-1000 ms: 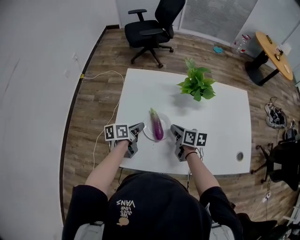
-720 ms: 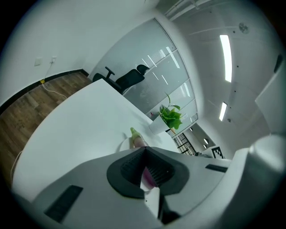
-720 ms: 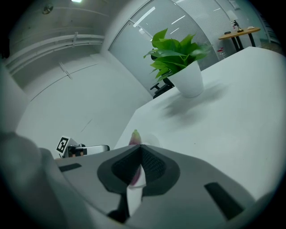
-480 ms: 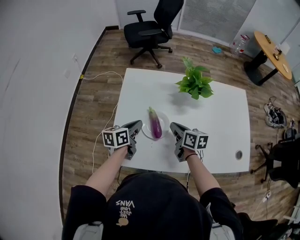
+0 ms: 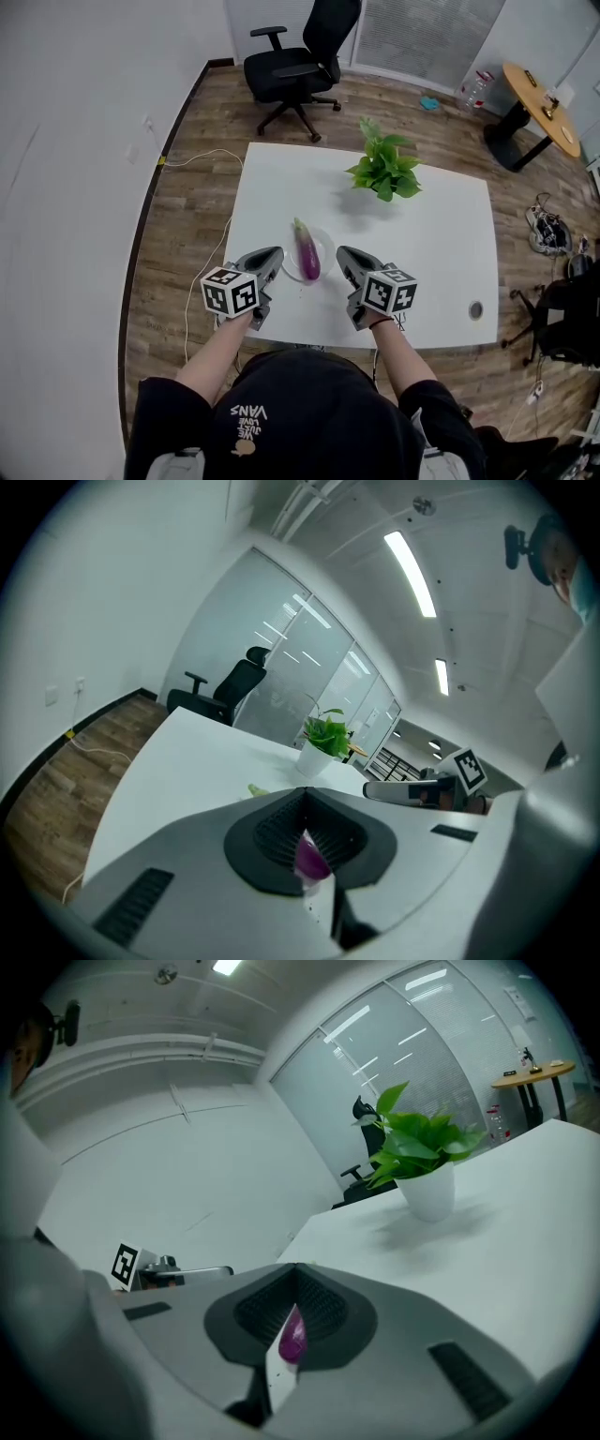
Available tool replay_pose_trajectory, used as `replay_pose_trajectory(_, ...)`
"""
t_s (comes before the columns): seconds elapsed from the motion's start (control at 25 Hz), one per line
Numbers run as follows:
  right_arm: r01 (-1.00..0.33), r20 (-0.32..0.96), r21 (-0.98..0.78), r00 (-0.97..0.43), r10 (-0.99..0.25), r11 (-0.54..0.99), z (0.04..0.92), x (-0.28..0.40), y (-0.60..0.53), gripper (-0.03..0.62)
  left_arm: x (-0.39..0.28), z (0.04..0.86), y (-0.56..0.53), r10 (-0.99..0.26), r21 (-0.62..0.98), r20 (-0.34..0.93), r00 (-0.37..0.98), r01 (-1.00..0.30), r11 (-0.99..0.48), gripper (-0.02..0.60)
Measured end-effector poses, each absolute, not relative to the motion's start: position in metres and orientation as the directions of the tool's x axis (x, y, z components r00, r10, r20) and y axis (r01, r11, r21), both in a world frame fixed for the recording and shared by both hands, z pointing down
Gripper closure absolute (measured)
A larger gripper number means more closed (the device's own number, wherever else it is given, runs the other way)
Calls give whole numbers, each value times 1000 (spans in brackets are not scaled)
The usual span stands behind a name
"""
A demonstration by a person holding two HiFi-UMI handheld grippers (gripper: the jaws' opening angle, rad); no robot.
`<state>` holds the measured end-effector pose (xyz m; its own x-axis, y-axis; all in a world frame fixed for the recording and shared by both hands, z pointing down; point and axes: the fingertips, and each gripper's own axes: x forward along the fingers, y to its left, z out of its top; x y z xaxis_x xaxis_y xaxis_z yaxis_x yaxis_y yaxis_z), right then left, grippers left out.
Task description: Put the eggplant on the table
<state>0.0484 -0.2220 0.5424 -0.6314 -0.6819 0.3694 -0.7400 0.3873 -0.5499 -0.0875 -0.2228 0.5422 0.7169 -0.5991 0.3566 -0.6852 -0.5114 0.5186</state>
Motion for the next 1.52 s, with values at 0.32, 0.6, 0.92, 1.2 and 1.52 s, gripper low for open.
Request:
replay_pose_trajectory(0.32,-752,272,-449,-630,-727,483,497,45,-209,576,-85,507,-212,-654,400,286,700,-708,-582,571)
replay_pose_trajectory(0.6,-775,246,-348,-618,-747,527,485,45,-196,576,-88,487,-201,-687,334,229,689,-719,-610,571)
replay_pose_trajectory(0.92,-790,232,-277,-608,-759,548,478,46,-188,576,-84,479,-190,-699,267,196,688,-723,-637,571)
replay_pose_trajectory(1.2,-794,233,-238,-606,-761,559,475,46,-186,576,-82,473,-188,-705,243,173,688,-723,-646,571)
replay_pose_trajectory(1.52,-797,256,-225,-603,-756,560,478,43,-183,576,-80,473,-184,-702,236,168,692,-719,-654,571)
